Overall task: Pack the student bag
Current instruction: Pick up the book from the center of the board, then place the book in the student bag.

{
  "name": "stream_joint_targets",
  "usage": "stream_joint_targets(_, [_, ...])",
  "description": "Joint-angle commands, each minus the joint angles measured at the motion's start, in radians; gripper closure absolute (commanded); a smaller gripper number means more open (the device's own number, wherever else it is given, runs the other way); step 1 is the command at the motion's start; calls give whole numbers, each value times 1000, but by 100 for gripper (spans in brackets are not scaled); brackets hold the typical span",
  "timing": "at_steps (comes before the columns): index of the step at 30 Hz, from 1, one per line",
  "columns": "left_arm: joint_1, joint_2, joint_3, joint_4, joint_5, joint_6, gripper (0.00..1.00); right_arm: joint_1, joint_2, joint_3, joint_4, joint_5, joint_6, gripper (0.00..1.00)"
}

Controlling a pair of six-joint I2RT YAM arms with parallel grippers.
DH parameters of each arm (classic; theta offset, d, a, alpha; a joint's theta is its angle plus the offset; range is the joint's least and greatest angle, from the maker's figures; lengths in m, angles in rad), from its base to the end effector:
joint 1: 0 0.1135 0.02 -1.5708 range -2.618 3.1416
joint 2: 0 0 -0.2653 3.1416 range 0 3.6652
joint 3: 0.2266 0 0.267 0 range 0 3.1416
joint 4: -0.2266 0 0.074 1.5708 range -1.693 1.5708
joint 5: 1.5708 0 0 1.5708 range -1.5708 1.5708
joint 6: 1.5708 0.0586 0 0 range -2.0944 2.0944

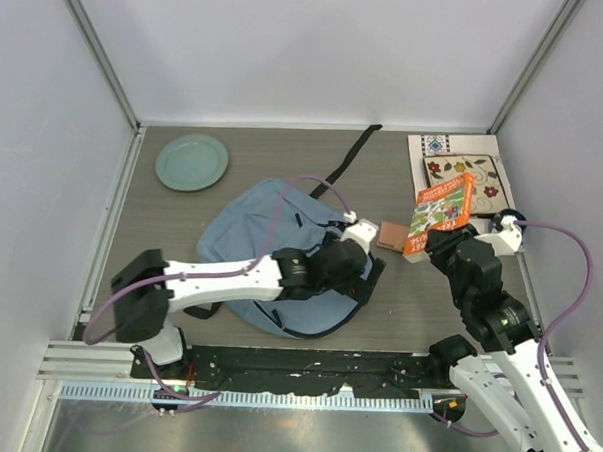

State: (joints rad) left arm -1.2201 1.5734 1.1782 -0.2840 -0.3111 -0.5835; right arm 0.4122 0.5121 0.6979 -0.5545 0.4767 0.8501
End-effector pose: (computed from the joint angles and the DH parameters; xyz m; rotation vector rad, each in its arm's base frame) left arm 0.1491 -0.3553 0.2525 0.5519 2.2217 -0.6337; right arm 0.1491 0.0358 0.3051 0.7179 1.7766 0.3940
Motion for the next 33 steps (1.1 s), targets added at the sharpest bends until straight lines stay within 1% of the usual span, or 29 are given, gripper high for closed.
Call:
stream_joint_targets(1, [-33, 118, 129, -132, 18, 125, 1, 4, -47, 78, -16, 138, -33, 99])
stream_joint_targets(4, [-41, 149, 147, -130, 67, 137, 4, 2, -55, 81, -24, 135, -36, 99])
stream_joint_targets(8, [-41, 184, 155, -133, 69, 134, 9, 2, -55, 81, -25, 128, -33, 99])
stream_joint_targets(11, [-41, 198, 155, -126, 93, 131, 11, 2, -50, 80, -25, 117, -33, 99])
stream_joint_targets(15, [-44, 215, 169, -118, 119, 132, 19, 4, -44, 74, -25, 109, -29, 99])
stream_joint_targets(17, [-53, 223, 176, -119, 113, 137, 23, 2, -41, 71, -27, 103, -29, 99])
stream_joint_targets(19, [-59, 231, 185, -124, 98, 140, 24, 2, -41, 66, -27, 102, -28, 99])
stream_joint_targets(22, [-73, 247, 205, -145, 69, 149, 31, 2, -38, 61, -25, 102, -26, 99])
stream_joint_targets(25, [-85, 270, 231, -181, 40, 160, 44, 2, -35, 61, -27, 102, -26, 99])
stream_joint_targets(28, [-91, 277, 238, -193, 24, 160, 80, 2, -34, 61, -25, 100, -26, 99])
stream_joint_targets(29, [-93, 272, 236, -195, 9, 156, 94, 2, -34, 61, -27, 100, -28, 99])
stream_joint_targets(30, [-93, 269, 235, -196, -2, 155, 98, 0, -34, 61, -27, 102, -29, 99])
stream_joint_targets(31, [-93, 264, 233, -199, -11, 155, 100, 2, -34, 63, -25, 102, -29, 99])
stream_joint_targets(33, [-91, 240, 225, -196, -43, 159, 100, 2, -35, 63, -25, 100, -33, 99])
